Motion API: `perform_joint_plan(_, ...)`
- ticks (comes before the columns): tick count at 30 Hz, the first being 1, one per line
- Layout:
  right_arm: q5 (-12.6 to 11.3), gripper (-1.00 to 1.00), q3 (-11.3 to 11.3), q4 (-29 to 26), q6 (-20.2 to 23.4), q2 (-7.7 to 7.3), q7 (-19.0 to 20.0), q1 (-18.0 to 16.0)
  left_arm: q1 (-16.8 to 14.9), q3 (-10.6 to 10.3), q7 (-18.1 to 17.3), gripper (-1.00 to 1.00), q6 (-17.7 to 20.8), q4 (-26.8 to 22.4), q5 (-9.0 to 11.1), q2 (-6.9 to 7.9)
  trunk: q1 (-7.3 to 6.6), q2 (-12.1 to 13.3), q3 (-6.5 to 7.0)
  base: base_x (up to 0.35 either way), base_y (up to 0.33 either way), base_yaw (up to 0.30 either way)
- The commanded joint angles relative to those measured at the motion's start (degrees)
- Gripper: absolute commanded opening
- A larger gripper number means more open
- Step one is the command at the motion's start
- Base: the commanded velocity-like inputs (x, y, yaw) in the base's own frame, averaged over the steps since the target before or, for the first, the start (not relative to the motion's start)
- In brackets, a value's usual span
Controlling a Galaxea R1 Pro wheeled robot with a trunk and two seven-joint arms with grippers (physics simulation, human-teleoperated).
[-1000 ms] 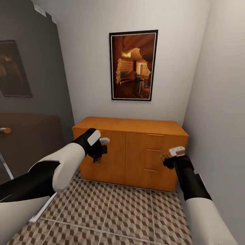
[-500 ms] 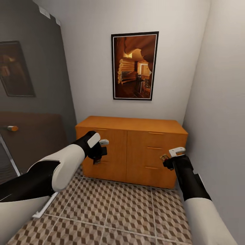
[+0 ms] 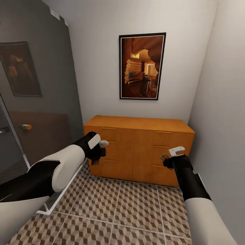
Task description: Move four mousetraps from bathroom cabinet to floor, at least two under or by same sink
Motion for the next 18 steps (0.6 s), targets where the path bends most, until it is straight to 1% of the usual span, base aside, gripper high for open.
perform_joint_plan(1, 0.65, -1.0, -0.11, -0.07, 0.05, 0.03, 0.26, -0.05, -0.02, 0.21, 0.35, -1.0, 0.19, -0.09, 0.25, -0.04, -0.01, -0.03, -0.06, -0.017, 0.035, 0.0)
perform_joint_plan(3, 0.67, -1.0, -0.11, -0.09, 0.03, 0.01, 0.25, -0.05, -0.03, 0.21, 0.25, -1.0, 0.18, -0.08, 0.22, -0.05, -0.01, -0.03, -0.06, -0.033, 0.025, 0.0)
perform_joint_plan(6, 0.75, -1.0, -0.11, -0.19, 0.03, -0.02, 0.24, -0.05, -0.03, 0.21, 0.12, -1.0, 0.24, 0.07, 0.18, -0.07, -0.01, -0.03, -0.06, -0.196, 0.01, 0.0)
perform_joint_plan(18, 0.54, -1.0, -0.07, -0.47, 0.23, 0.06, 0.35, -0.05, -0.02, 0.21, 0.07, -1.0, 0.17, 0.91, 0.08, 0.07, -0.01, -0.03, -0.06, -0.318, 0.001, 0.0)
